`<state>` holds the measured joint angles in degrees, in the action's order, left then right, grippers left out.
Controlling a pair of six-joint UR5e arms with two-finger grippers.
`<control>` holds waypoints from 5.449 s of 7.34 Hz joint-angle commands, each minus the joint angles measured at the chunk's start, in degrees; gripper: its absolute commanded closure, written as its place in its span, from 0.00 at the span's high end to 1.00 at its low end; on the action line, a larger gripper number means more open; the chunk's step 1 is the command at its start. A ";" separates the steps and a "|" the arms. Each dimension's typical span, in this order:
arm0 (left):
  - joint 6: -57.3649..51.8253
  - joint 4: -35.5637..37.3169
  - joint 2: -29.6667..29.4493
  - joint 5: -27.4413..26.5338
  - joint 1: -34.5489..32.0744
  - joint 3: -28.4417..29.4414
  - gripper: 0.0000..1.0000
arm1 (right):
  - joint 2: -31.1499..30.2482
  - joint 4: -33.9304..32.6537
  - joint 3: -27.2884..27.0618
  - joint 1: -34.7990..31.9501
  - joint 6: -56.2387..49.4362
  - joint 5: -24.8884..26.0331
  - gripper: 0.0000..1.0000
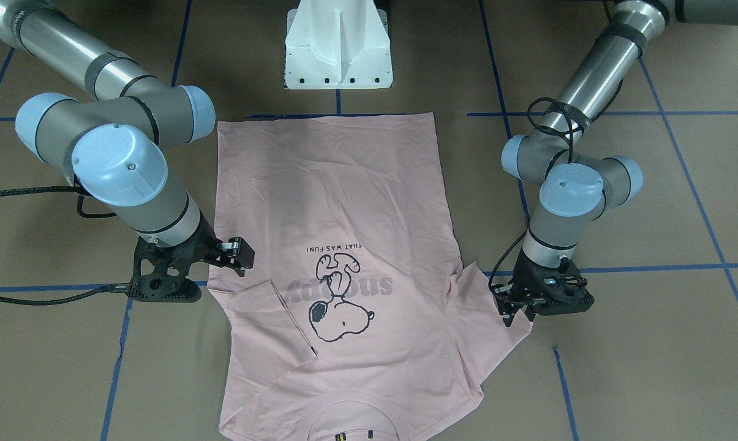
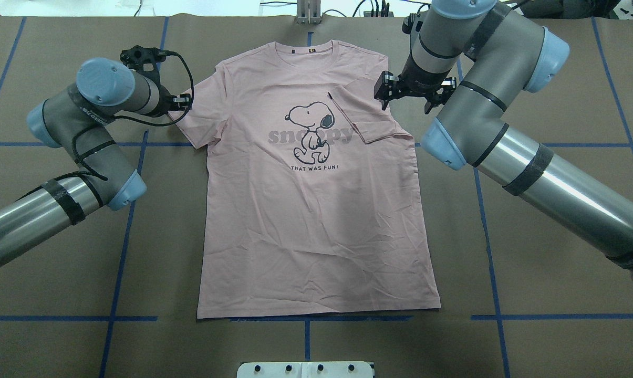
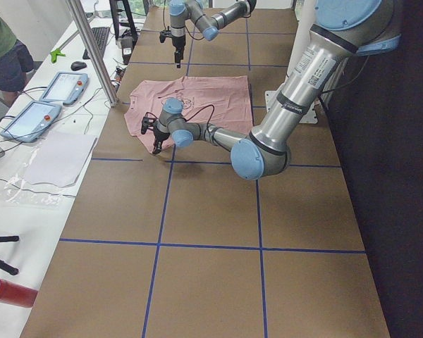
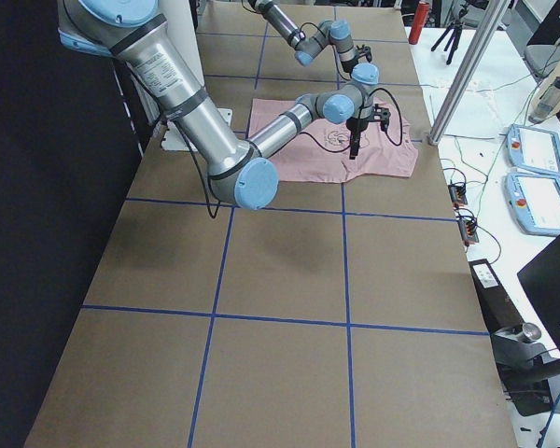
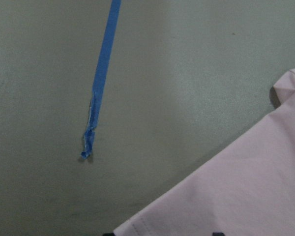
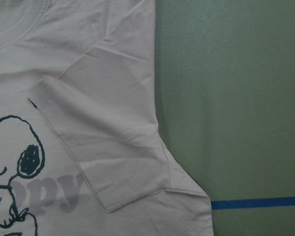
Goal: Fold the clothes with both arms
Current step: 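Fold the other sleeve inward with the left gripper while the right gripper releases, then move both grippers down along the shirt sides to the hem nearest the robot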
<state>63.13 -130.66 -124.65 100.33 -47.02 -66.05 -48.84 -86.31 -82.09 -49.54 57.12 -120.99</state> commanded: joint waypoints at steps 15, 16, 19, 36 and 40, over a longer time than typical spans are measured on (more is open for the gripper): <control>11.00 14.90 9.17 9.36 9.11 -36.34 1.00 | -26.16 6.41 -29.10 12.92 17.79 7.91 1.00; 10.61 15.00 15.25 8.75 10.01 -43.22 1.00 | -31.18 10.24 -32.66 16.28 20.90 10.14 1.00; 10.70 15.61 21.82 6.72 12.47 -49.88 1.00 | -40.01 18.72 -35.68 29.02 30.23 23.67 1.00; 11.31 15.61 21.55 7.33 13.27 -51.55 1.00 | -37.03 8.79 -34.71 37.32 29.89 27.03 0.00; 14.36 16.83 21.73 6.98 15.71 -50.85 1.00 | -36.77 9.14 -36.99 36.88 30.41 27.12 0.00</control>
<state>75.29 -114.65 -103.18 107.58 -32.91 -117.26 -85.75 -77.20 -117.88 -12.59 87.16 -93.88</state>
